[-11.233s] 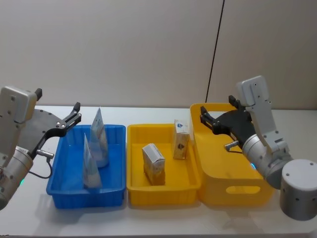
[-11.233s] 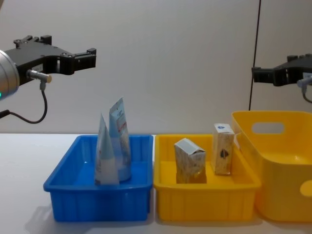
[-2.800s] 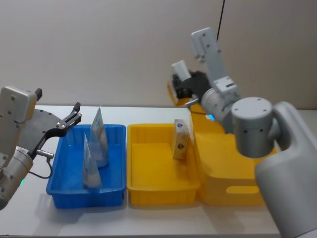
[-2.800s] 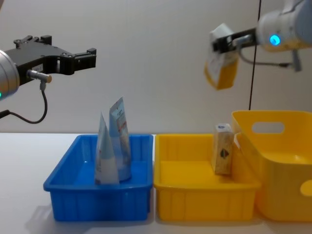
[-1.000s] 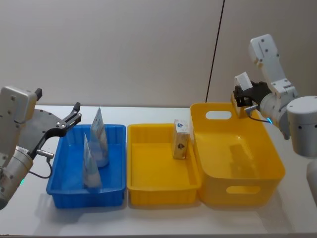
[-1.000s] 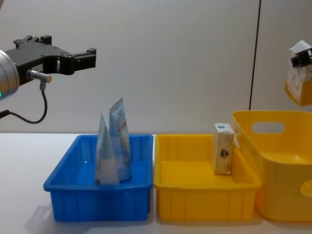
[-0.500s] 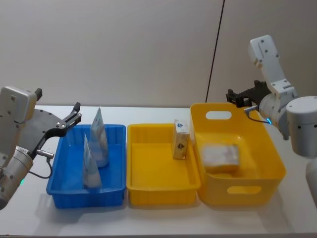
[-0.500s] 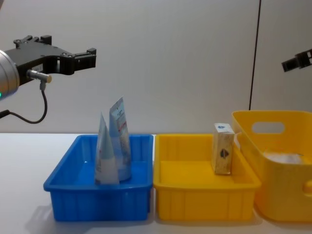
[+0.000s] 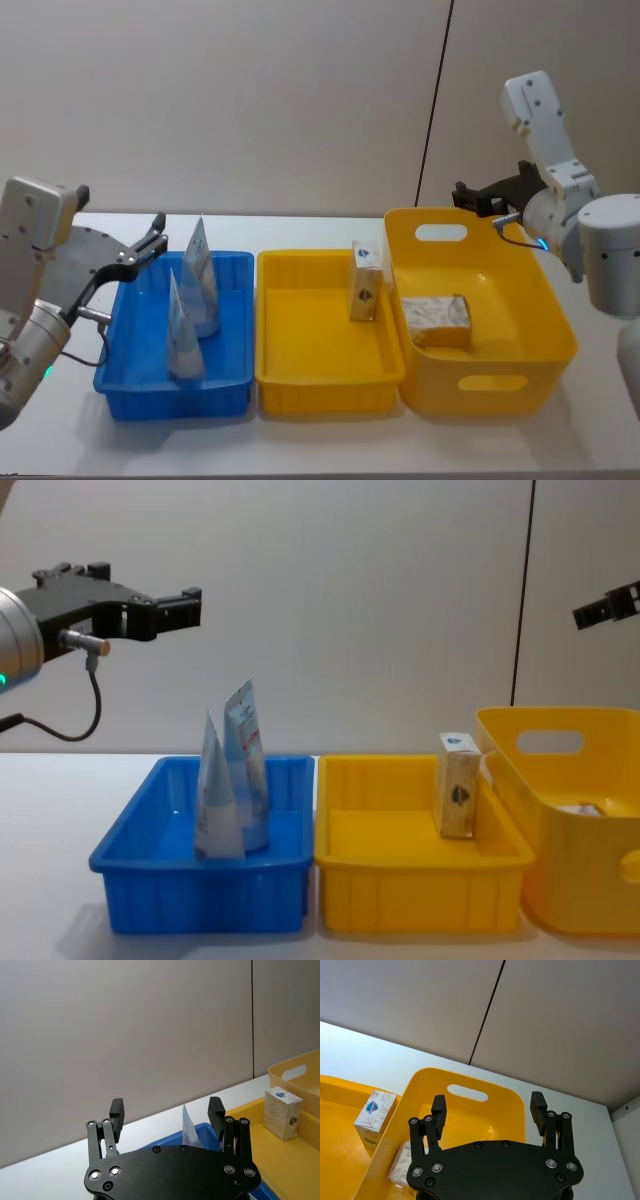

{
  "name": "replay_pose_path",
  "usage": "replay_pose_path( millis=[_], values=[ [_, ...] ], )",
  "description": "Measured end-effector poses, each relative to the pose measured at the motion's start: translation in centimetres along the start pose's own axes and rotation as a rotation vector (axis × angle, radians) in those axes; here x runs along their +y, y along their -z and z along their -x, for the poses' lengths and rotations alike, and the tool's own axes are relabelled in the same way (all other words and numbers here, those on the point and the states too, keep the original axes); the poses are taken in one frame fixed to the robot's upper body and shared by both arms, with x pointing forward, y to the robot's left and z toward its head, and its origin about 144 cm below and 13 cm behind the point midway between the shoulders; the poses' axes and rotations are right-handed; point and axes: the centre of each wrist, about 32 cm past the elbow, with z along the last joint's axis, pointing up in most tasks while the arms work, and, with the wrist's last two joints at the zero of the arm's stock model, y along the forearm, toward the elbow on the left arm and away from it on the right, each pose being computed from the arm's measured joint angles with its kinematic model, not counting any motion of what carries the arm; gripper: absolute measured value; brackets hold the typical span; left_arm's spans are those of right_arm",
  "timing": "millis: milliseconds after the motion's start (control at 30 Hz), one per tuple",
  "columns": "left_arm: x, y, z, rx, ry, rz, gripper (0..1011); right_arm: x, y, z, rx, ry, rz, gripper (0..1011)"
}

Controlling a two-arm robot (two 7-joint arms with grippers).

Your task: Bimanual collaborative sorting of washing and personal care products

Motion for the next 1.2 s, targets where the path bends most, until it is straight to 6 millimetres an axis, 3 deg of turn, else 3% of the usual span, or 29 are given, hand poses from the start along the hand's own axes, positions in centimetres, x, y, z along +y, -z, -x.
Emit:
replay_pose_path(
  millis=[733, 1200],
  values=[
    [2.5, -2.2, 0.6, 0.148, 0.090, -0.183, 1001, 0.0, 0.0, 0.0, 0.000, 0.000, 0.001, 1004],
    [4.1, -2.3, 1.3, 0.152, 0.131, -0.255, 1001, 0.0, 0.0, 0.0, 0.000, 0.000, 0.001, 1004]
  ],
)
